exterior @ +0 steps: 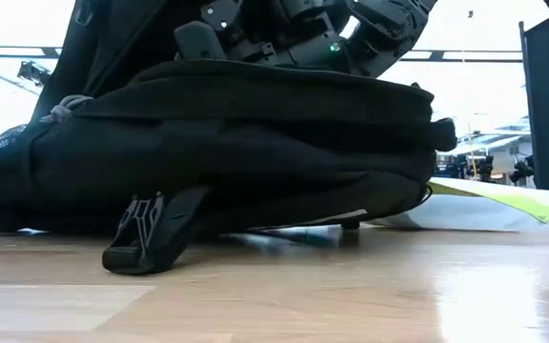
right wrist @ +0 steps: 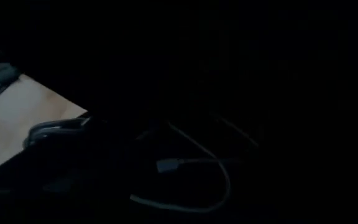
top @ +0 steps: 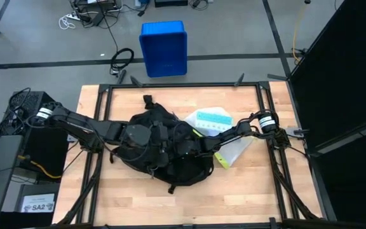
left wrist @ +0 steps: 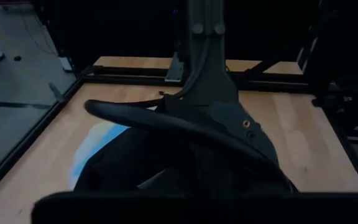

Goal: Unpack backpack
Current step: Remove the charger cable from the backpack

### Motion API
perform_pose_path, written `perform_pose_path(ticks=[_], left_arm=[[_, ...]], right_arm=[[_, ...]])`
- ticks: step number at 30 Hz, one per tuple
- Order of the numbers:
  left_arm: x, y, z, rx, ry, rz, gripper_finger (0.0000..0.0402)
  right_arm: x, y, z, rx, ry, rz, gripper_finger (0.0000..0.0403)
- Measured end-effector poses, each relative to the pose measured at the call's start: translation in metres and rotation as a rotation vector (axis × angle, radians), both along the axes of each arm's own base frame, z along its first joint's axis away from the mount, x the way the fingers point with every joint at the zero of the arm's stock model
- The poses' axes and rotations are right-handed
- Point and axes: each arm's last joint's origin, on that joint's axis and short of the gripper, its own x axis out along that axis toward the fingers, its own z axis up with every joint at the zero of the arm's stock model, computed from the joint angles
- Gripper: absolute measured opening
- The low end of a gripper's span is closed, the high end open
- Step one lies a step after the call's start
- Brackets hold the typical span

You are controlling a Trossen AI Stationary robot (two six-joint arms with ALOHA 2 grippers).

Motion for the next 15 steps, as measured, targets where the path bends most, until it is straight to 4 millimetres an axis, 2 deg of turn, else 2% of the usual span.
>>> perform_pose_path(ticks=[4,11,15], left_arm=[[0.004,-0.002,0.001,-0.001,-0.027,-0.027,0.0],[0.011,-0.005,-0.003,0.005,-0.04,-0.042,0.0],[0.011,-0.005,-0.006,0.004,-0.017,-0.062,0.0]], right_arm=[[0.0,0.001,-0.009,-0.001,0.039,-0.007,0.0308],[0.011,0.0,-0.053,0.017,0.115,-0.026,0.0299],[0.02,-0.002,-0.064,0.027,0.112,-0.046,0.0278]])
